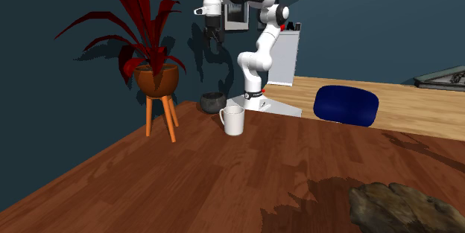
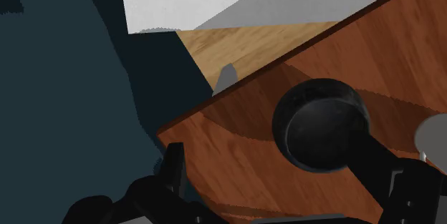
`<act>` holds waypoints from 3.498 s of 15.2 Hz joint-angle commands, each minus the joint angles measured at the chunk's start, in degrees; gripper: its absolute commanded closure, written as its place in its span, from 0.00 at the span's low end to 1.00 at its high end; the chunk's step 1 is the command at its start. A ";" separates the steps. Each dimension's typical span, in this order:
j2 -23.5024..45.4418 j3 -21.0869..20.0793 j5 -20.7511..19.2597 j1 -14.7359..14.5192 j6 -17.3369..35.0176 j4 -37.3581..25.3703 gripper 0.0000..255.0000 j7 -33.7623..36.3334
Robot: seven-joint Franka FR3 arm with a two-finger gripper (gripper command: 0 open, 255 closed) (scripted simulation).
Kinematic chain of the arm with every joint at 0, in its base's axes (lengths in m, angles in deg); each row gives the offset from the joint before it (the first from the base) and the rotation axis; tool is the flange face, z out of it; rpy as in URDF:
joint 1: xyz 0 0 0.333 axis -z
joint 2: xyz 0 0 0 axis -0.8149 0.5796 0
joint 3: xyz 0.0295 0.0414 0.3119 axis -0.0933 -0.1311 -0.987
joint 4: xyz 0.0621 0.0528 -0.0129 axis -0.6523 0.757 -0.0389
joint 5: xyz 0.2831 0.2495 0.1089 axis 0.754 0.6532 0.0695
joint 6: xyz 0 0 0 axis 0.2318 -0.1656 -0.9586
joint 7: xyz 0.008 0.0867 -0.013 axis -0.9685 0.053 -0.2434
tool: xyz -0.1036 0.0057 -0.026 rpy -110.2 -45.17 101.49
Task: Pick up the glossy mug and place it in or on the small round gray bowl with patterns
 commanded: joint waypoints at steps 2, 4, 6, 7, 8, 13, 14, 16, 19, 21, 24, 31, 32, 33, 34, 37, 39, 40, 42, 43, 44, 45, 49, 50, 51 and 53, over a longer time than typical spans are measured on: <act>0.71 -1.04 0.75 -0.44 0.94 0.40 0.00 1.18; 2.35 -3.10 2.20 -1.32 2.87 1.02 0.00 3.52; 4.27 -5.15 3.57 -2.20 4.85 1.36 0.00 5.82; 5.33 -6.17 4.21 -2.62 5.86 1.43 0.00 6.95; 6.46 -7.19 4.83 -3.03 6.87 1.43 0.00 8.08; 13.05 -12.19 7.32 -4.91 11.90 0.40 0.00 13.67; 14.54 -13.18 7.69 -5.22 12.89 -0.01 0.00 14.77; 17.69 -15.13 8.25 -5.80 14.81 -1.04 0.00 17.01; 22.77 -17.99 8.61 -6.55 17.53 -3.11 0.00 20.43; 26.39 -19.81 8.49 -7.00 19.20 -4.83 0.00 22.79; 32.13 -22.38 7.70 -7.67 21.43 -7.91 0.00 26.47; 46.88 -26.99 3.07 -10.00 24.85 -17.52 0.00 35.65; 49.11 -27.41 2.15 -10.52 25.08 -19.19 0.00 36.97; 51.36 -27.74 1.20 -11.13 25.24 -20.93 0.00 38.27; 52.37 -27.82 0.78 -11.47 25.29 -21.73 0.00 38.84; 53.07 -27.70 0.38 -11.55 27.50 -20.15 0.00 39.12; 53.60 -27.64 0.07 -11.58 28.96 -19.16 0.00 39.33; 53.88 -27.60 -0.10 -11.60 29.69 -18.68 0.00 39.45; 54.36 -27.54 -0.38 -11.64 30.83 -17.96 0.00 39.64; 54.35 -27.54 -0.38 -11.64 30.83 -17.95 0.00 39.64; 54.35 -27.54 -0.38 -11.64 30.83 -17.96 0.00 39.64; 54.36 -27.54 -0.38 -11.64 30.83 -17.96 0.00 39.64; 54.36 -27.54 -0.38 -11.64 30.83 -17.96 0.00 39.64; 54.36 -27.54 -0.38 -11.64 30.83 -17.96 1.00 39.64; 54.36 -27.54 -0.38 -11.64 30.83 -17.96 1.00 39.64; 54.36 -27.54 -0.38 -11.64 30.83 -17.96 1.00 39.64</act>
